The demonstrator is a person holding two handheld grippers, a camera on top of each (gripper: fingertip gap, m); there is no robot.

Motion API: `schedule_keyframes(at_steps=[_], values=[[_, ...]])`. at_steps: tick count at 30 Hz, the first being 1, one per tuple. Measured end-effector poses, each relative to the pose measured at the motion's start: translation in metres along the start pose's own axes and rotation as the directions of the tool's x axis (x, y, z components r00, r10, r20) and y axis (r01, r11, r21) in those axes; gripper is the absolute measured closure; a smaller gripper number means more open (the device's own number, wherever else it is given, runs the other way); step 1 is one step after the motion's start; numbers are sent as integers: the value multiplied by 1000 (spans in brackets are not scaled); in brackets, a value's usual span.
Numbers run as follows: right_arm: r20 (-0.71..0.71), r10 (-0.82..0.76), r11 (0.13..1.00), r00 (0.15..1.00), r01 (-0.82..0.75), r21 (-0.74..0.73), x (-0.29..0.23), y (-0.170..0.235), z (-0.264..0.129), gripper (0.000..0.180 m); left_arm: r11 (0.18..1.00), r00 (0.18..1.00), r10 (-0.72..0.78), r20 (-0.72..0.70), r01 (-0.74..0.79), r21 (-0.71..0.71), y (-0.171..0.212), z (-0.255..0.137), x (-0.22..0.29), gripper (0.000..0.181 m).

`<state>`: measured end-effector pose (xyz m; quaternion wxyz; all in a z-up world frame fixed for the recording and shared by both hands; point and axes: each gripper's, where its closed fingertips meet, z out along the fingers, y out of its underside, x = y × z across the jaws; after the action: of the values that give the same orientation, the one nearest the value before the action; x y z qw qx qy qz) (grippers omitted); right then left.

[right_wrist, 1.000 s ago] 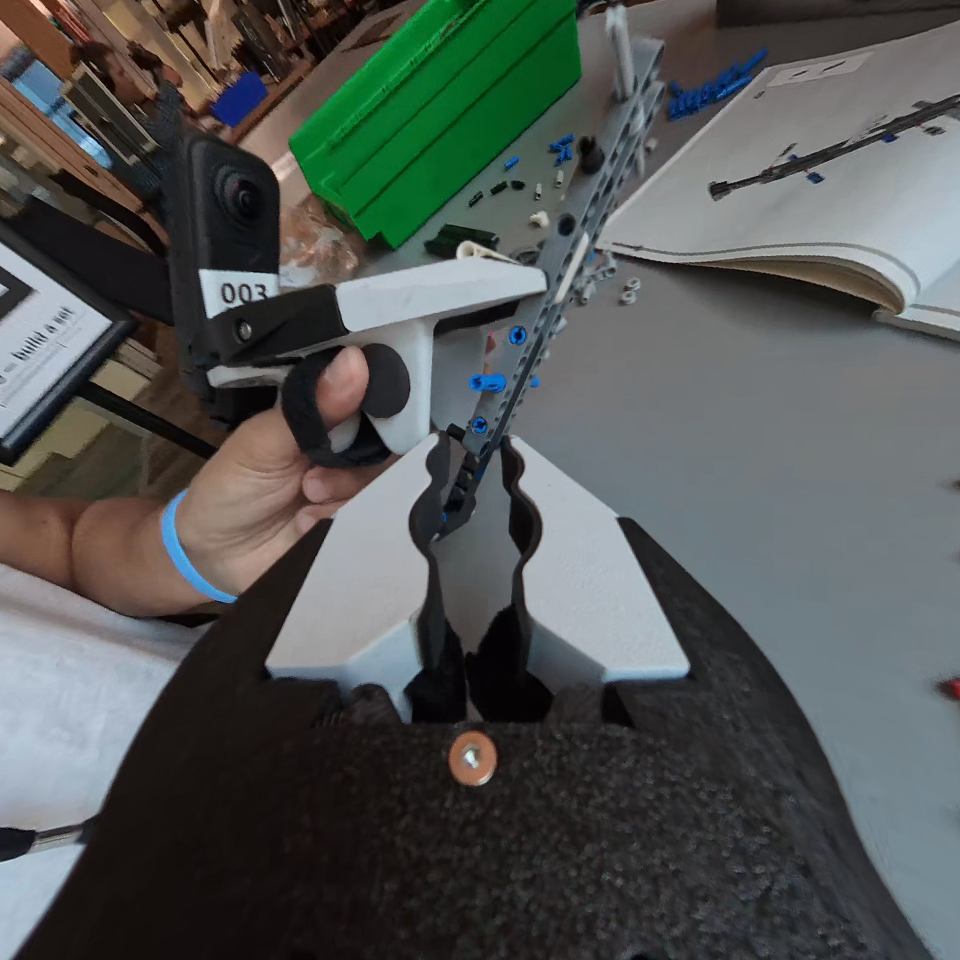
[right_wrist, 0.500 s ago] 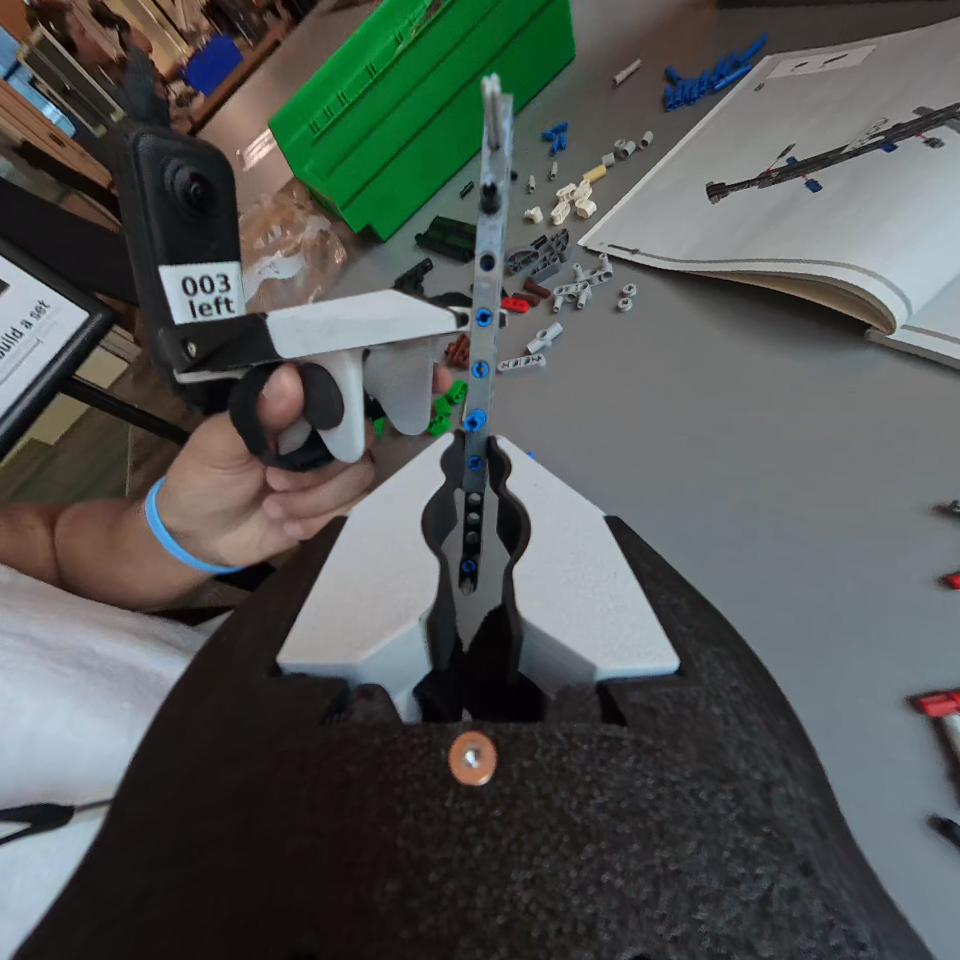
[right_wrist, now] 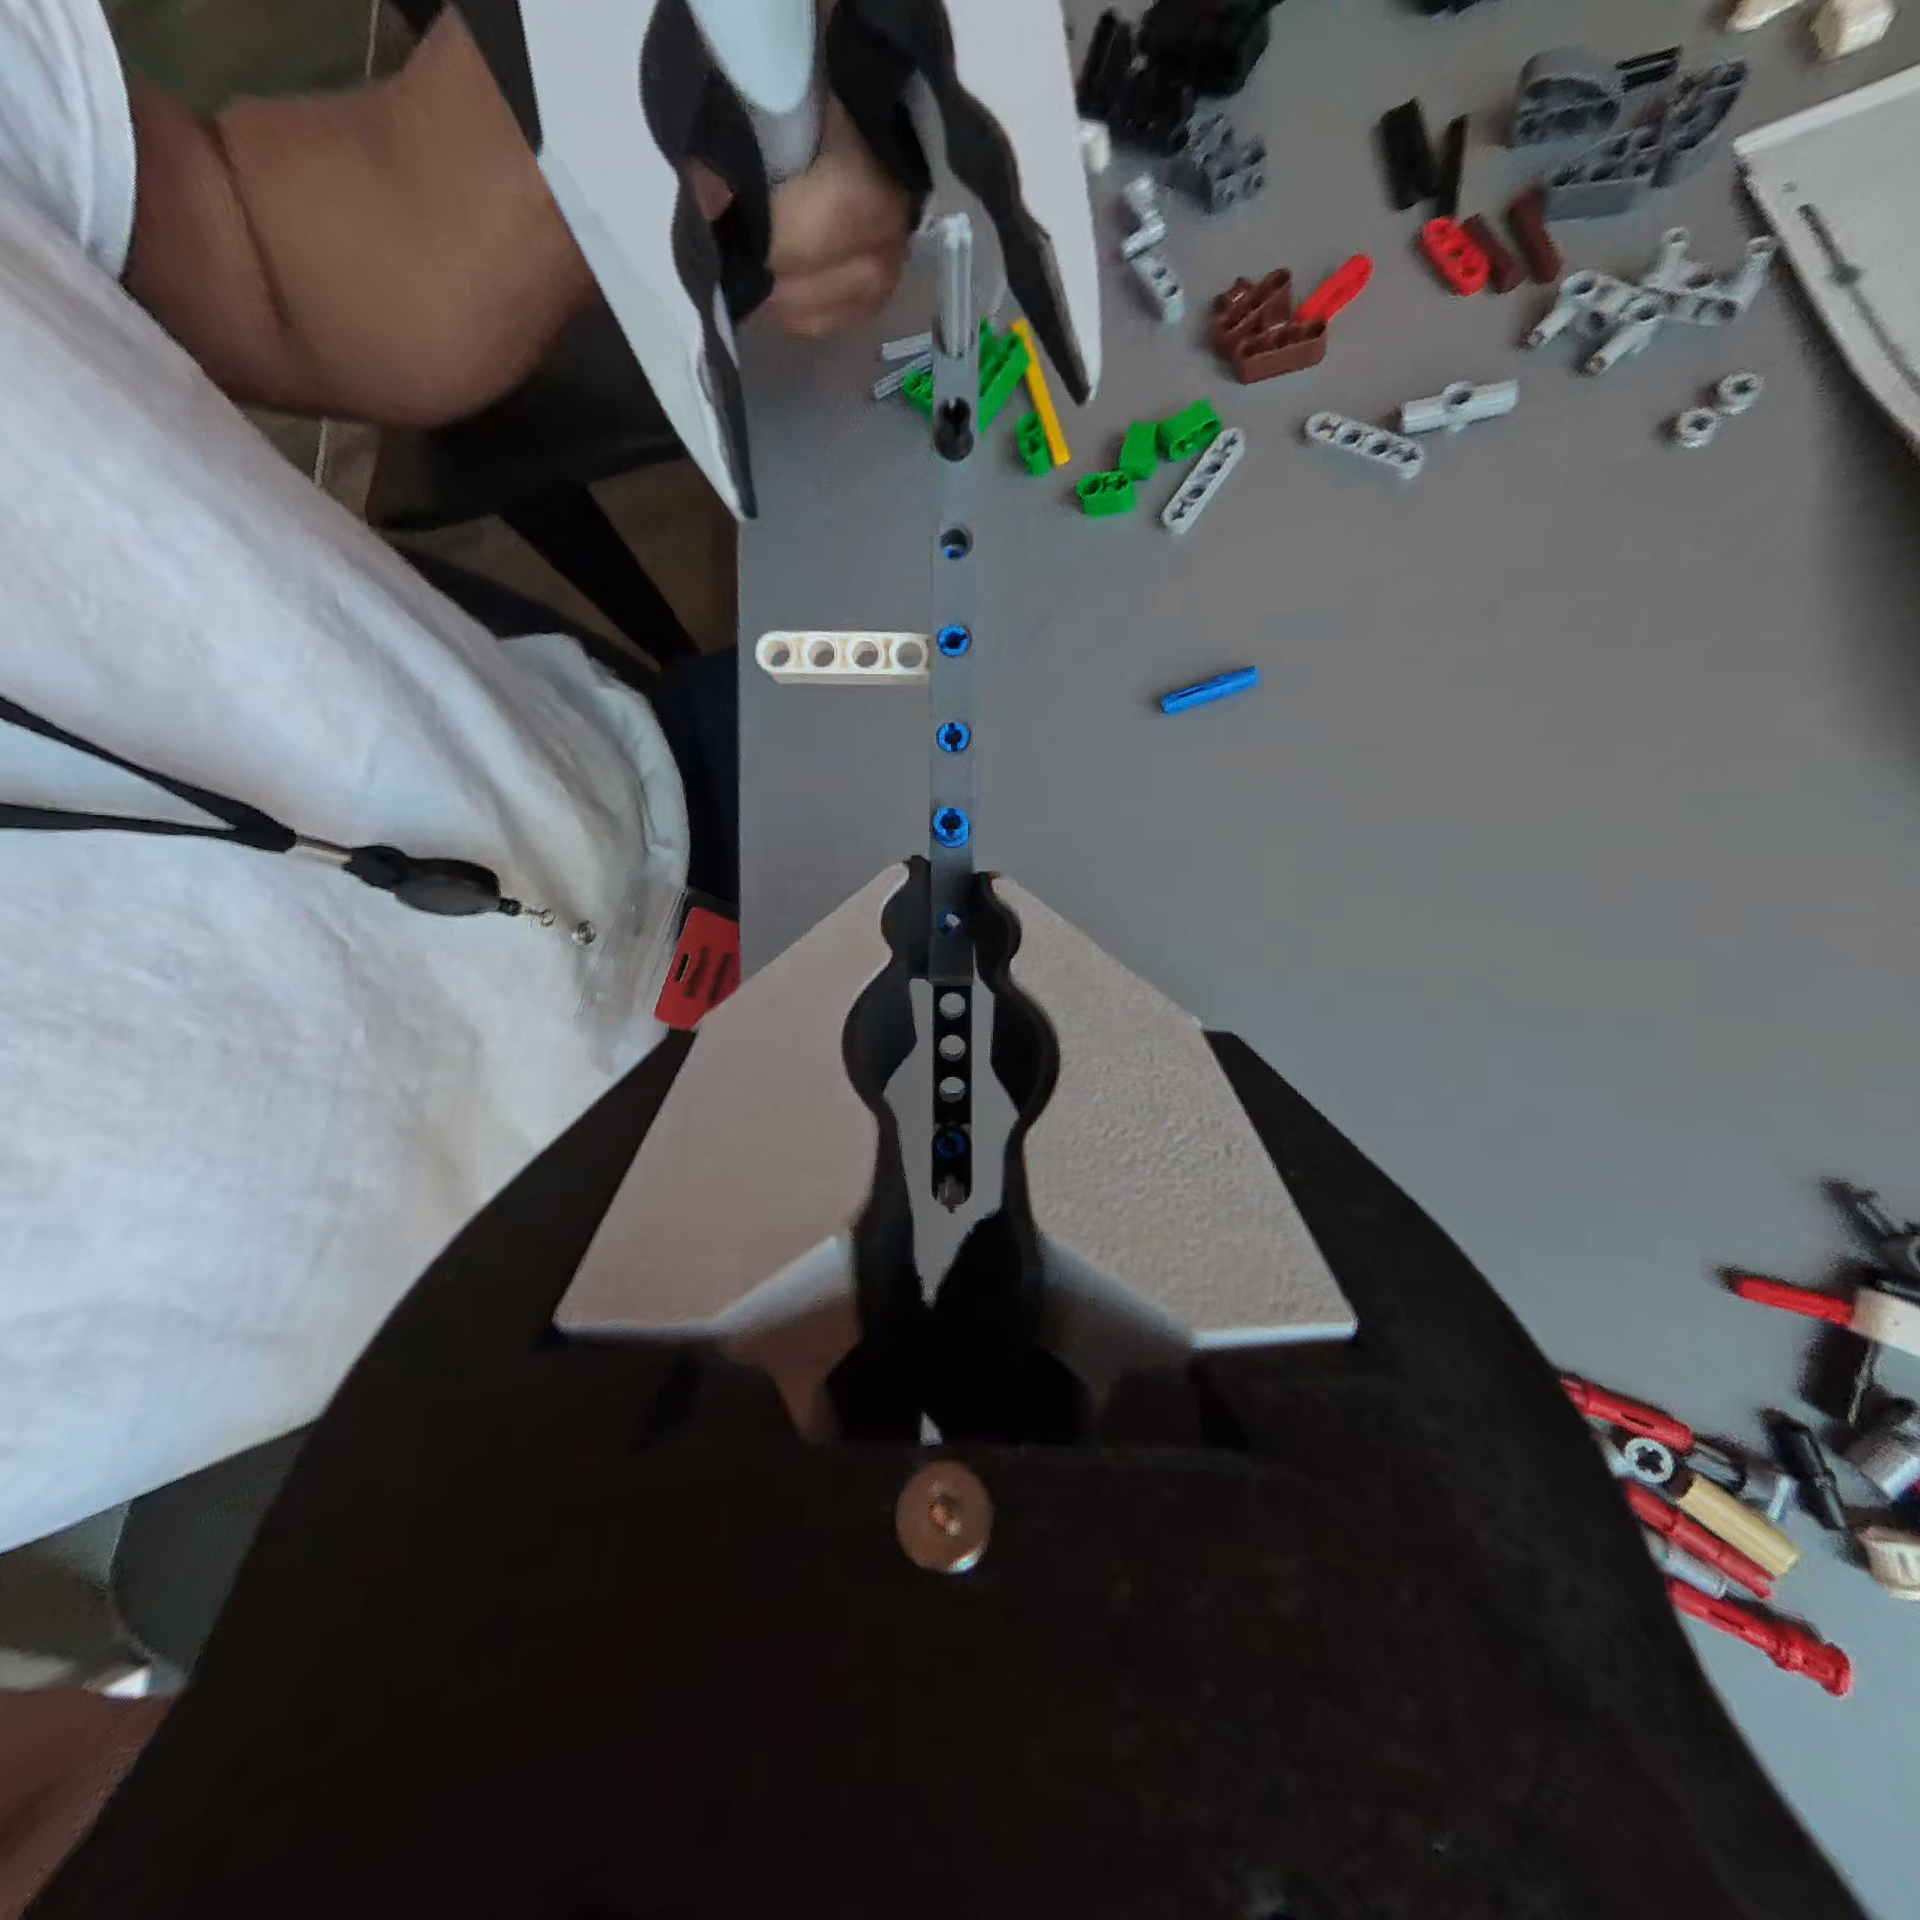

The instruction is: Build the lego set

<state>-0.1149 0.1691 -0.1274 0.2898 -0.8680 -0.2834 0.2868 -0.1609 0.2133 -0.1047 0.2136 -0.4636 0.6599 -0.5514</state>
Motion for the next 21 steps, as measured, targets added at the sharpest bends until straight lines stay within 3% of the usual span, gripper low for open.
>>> schedule_keyframes(at_steps=[6,8,10,12,16,18,21], values=[[114,-109,989,988,119,-86,-24,-7,10,174,998,982,40,-186,-47,-37,12,5,27,145],[134,-125,986,983,138,-90,-28,-9,12,174,998,979,56,-195,-62,-23,13,6,33,150],[149,-139,984,979,153,-88,-31,-12,14,174,997,977,71,-203,-74,-9,13,7,38,169],[137,-152,981,979,166,-98,-28,-11,15,175,997,986,76,-150,-77,3,16,9,33,172],[92,-161,987,983,159,24,-18,-29,9,169,994,997,66,-51,-61,95,10,-1,25,174],[48,-134,983,990,127,129,-9,-41,-2,146,990,997,80,-14,-78,119,9,-13,28,173],[-80,-127,956,989,144,257,21,-43,-7,154,989,995,99,-7,-98,109,19,-32,45,174]])
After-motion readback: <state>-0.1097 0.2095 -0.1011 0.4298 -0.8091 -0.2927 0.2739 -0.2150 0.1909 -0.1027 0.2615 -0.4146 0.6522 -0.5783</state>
